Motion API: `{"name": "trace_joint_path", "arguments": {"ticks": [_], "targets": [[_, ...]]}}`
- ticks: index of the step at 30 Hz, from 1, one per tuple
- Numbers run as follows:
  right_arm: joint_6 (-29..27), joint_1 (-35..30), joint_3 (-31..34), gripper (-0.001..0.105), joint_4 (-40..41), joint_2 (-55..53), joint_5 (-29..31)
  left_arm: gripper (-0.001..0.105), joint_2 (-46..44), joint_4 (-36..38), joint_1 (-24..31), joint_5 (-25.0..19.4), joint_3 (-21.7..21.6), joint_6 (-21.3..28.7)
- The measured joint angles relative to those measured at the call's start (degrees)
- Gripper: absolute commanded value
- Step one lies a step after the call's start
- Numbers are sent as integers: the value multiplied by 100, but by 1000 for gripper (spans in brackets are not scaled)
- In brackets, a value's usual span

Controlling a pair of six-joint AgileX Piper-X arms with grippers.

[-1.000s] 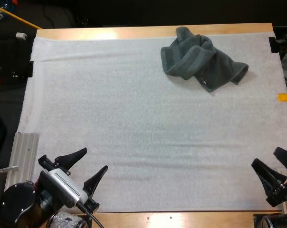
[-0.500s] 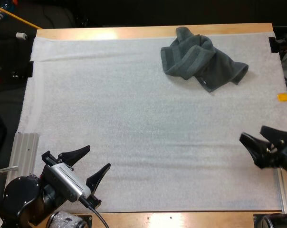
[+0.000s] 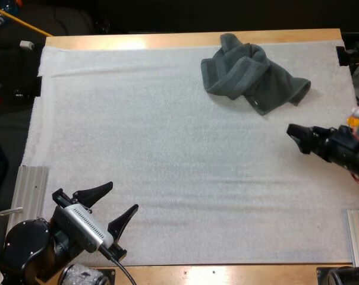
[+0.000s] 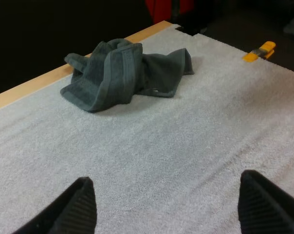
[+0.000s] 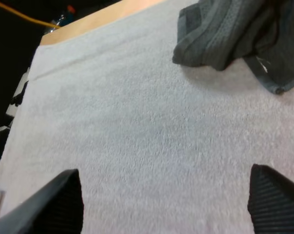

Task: Pick towel from pile, fold and stack

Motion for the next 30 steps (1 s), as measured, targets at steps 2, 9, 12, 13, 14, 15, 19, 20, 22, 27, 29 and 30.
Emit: {"name": "trace_joint_path", "arguments": {"ticks": [2,9,12,13,14,15,19,20,22,27,29,30], "targets": [[64,197,0,69,-295,269,201,59,0,0,0,0,0,0],[497,1007,0,69,-1324,1295,1020,59,0,0,0,0,0,0],[820,1158,0,69,-1744,1789,1063,59,0,42,0,0,0,0],[933,1192,-11,69,-1888,1953,1083,59,0,43,0,0,0,0],[1053,1223,-38,69,-2011,2086,1117,59,0,43,0,0,0,0],[1155,1248,-89,69,-2080,2258,1148,59,0,43,0,0,0,0],[1441,1249,-510,69,-2225,2933,1214,59,0,56,0,0,0,-21],[1488,1249,-649,69,-2243,3104,1240,59,0,59,0,0,0,-21],[1573,1249,-913,69,-2271,3420,1268,59,0,68,0,0,0,-49],[1923,1249,-1498,69,-2320,4206,1403,59,0,68,0,0,0,-105],[2012,1249,-1677,69,-2320,4533,1410,59,0,68,0,0,0,-104],[2029,1249,-1780,69,-2320,4700,1410,59,0,68,0,0,0,-104]]}}
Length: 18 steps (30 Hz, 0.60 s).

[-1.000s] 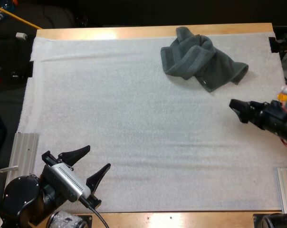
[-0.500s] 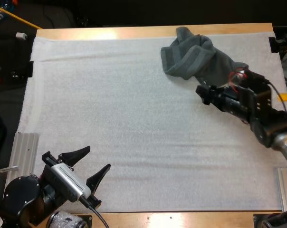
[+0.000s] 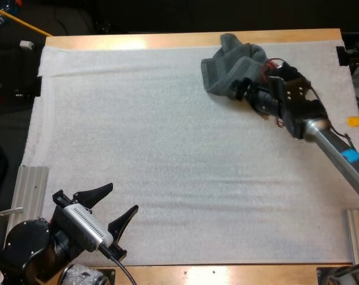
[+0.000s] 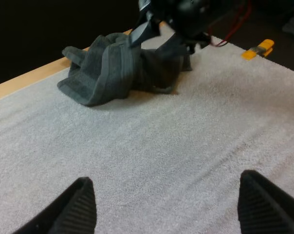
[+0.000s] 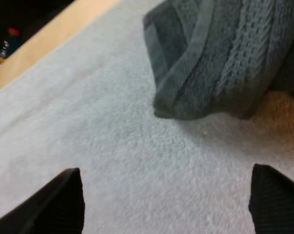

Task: Pick towel from pile, fold and stack

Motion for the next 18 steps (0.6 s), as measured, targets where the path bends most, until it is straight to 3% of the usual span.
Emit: {"name": "trace_joint_path", "arguments": {"ticks": [9,16,18], "targets": [[188,0,-950,69,0,1251,15,59,0,0,0,0,0,0],[676,0,-1451,68,-12,1985,28,59,0,0,0,0,0,0],[704,0,-1532,64,-12,2139,28,59,0,0,0,0,0,0]]}}
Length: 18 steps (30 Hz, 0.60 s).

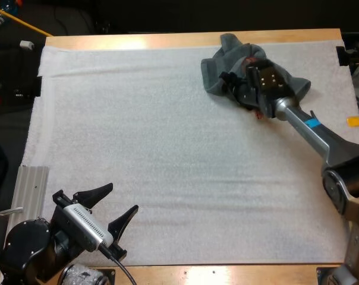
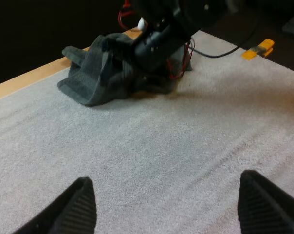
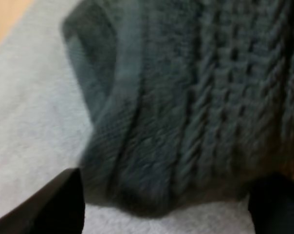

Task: Pick towel from pile, fold and stack

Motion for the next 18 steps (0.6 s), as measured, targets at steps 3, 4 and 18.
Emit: {"name": "trace_joint_path", "arguments": {"ticks": [3,4,18], "targets": [[15,0,-45,42,0,119,10,59,0,5,0,0,0,0],[23,0,-44,30,0,123,9,59,0,5,0,0,0,0],[-1390,66,-55,0,353,-745,-170,59,0,5,0,0,0,0]]}}
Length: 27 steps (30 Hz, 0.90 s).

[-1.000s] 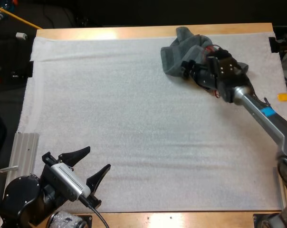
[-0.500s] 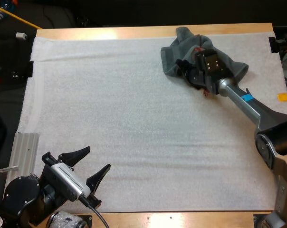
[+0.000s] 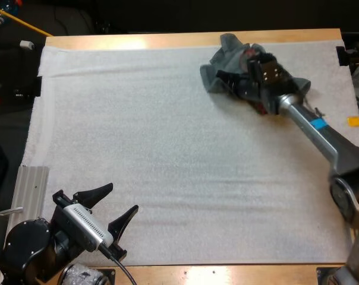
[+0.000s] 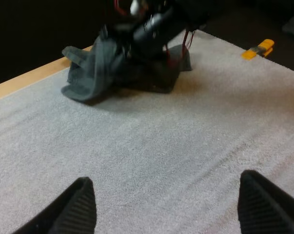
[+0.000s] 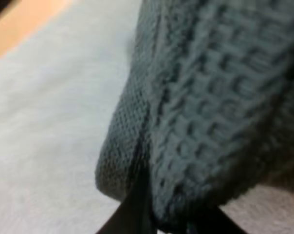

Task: Pick towel from pile, fold and stack

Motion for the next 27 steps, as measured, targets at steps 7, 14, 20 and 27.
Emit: {"name": "trace_joint_path", "arguments": {"ticks": [7,14,20,27], "targets": [[-1460,269,-14,0,443,-1416,415,59,0,0,0,0,0,0],[-1918,648,-14,0,1336,-2923,682,59,0,0,0,0,0,0],[-1931,962,-14,0,2400,-3586,734,59,0,0,0,0,0,0],[-1759,2042,-14,0,4103,-3685,749,59,0,0,0,0,0,0]]}}
